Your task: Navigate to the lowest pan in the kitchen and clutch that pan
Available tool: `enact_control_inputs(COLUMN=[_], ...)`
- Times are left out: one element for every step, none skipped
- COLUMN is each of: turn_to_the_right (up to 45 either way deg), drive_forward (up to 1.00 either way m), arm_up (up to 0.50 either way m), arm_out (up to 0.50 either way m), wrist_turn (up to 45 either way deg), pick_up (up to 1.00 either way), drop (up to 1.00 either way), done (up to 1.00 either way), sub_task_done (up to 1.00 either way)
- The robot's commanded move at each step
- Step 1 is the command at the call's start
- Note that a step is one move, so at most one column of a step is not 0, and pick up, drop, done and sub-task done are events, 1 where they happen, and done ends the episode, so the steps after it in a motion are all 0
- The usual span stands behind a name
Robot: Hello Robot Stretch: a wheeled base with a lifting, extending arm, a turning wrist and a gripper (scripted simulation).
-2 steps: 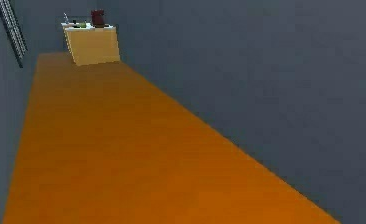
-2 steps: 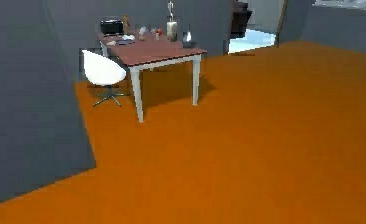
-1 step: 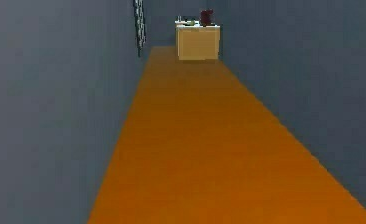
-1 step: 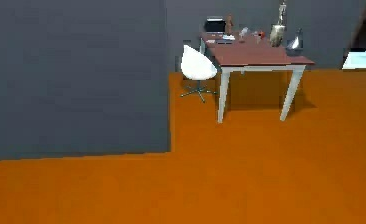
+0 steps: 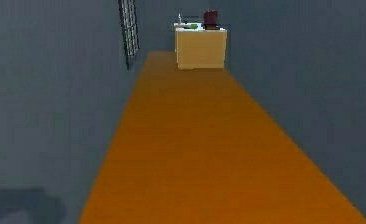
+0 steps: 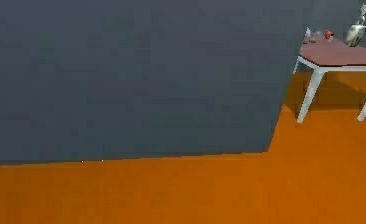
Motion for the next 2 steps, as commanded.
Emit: enact_control_inputs(turn_to_the_right=[0.0, -3.0], drive_forward=[1.0, 0.0], arm_up=[0.0, 0.0], arm_out=[0.0, 0.0], wrist_turn=[0.0, 0.0], pick_up=[0.0, 0.0], drop=[0.0, 0.0], done=[0.0, 0.0], sub_task_done=[0.0, 0.0])
